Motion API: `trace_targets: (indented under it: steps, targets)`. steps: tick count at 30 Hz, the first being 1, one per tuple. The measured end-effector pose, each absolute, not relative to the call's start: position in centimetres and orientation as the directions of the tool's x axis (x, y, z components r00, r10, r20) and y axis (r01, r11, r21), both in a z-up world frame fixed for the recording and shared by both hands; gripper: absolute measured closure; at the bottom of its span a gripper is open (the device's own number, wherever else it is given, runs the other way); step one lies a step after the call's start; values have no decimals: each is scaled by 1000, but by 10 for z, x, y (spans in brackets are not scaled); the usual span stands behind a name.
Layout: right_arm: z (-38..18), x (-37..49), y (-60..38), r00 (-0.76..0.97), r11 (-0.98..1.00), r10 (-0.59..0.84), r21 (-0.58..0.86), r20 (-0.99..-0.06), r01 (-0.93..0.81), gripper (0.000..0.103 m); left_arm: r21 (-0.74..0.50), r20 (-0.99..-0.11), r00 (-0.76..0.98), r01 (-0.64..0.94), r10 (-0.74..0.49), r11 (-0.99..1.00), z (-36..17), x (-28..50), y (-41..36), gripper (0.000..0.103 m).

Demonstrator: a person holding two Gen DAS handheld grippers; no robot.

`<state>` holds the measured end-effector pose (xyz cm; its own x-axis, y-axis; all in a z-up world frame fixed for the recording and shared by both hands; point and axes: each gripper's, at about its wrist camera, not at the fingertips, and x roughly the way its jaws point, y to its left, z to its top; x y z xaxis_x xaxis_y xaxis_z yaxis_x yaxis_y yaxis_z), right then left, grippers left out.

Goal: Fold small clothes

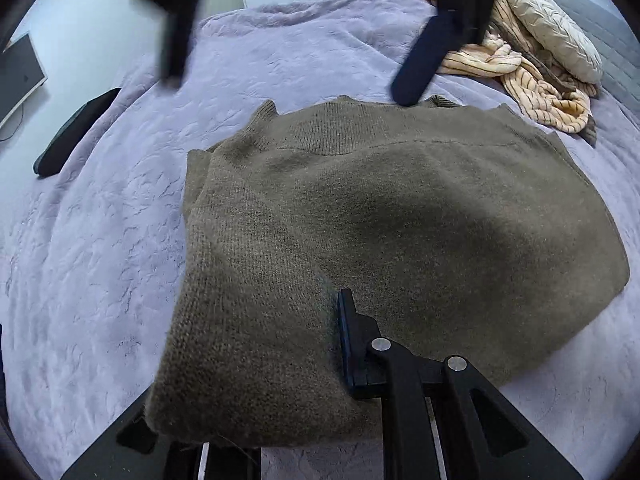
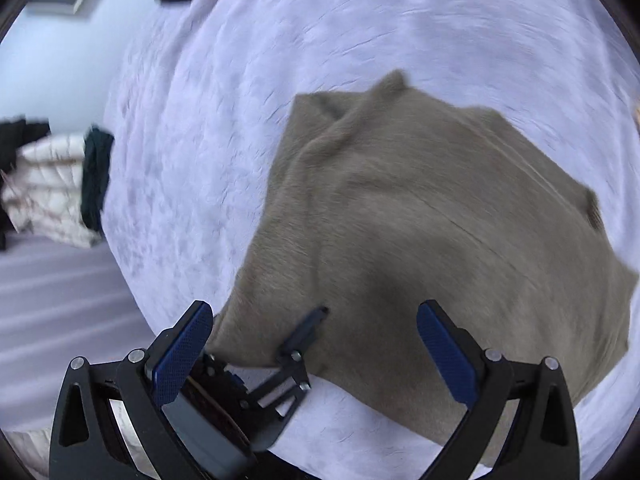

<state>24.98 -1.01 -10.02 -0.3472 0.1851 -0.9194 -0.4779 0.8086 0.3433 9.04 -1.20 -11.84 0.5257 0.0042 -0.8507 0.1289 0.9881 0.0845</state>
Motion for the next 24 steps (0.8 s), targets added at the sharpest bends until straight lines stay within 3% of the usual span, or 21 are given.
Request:
trace_targets:
  steps: [8,12,14,15,16,17,24]
  targets:
    - [-169,243,77,-442,741,-114,220,-890,-634,1,137,-833,553,176,17,975,-118,82,-17,86]
    - [-196,238,90,-466,732,-198,186,-862,-656,1,138,-833,553,179,17,974,-119,82,-16,86]
    - [-202,237,89,-453,726,-218,167,-864,-667,21,145,-835,550,184,20,972,-120,82,-17,86]
    - [-202,238,87,-439,726,-222,153,-871,-670,62,147,-837,547,187,21,971,-120,83,-18,86]
    - [-198,241,82,-417,735,-218,132,-883,-665,79,145,-840,543,187,21,972,-120,83,-18,86]
    - [-192,246,75,-419,759,-166,156,-893,-632,86,139,-841,542,186,17,973,-119,84,-18,86]
    - [-127,259,-11,-369,824,215,371,-904,-429,90,136,-814,580,245,-33,960,-86,91,-44,86]
